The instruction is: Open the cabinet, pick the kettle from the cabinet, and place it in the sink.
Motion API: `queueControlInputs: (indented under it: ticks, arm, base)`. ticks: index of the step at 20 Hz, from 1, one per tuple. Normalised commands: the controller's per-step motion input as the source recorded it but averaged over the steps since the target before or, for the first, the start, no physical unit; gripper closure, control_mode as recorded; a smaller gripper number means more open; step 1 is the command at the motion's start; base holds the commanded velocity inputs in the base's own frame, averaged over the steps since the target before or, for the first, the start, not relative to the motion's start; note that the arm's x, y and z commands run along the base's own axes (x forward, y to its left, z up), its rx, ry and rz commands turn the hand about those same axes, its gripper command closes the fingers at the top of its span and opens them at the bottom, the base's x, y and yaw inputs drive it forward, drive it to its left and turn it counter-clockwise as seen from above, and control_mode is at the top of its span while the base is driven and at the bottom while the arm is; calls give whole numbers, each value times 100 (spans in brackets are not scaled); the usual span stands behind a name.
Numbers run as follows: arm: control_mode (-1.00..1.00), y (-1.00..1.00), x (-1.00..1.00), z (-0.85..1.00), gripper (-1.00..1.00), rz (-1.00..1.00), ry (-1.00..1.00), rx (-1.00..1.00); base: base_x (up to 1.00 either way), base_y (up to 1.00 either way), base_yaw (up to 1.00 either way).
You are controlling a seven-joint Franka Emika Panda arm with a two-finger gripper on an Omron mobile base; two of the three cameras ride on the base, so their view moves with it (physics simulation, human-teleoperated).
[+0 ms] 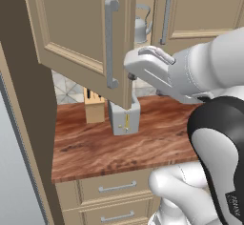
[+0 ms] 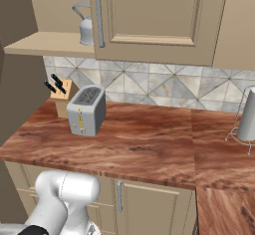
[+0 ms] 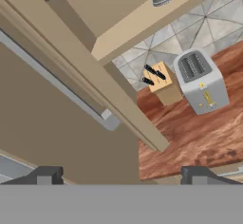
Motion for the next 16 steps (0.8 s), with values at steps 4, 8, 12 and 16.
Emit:
queueControlInputs:
  ticks: [4, 8, 12, 16]
  arm:
    - [-100, -39, 5, -1, -100, 24, 5, 27]
    - [-100, -34, 15, 0, -100, 27, 7, 18]
    - [-100, -28, 20, 0, -100, 28, 7, 14]
    - [-100, -14, 31, 0, -100, 26, 13, 16]
  base:
    - [0, 0, 0]
    - [0, 0, 0]
    - [0, 0, 0]
    - [0, 0, 0]
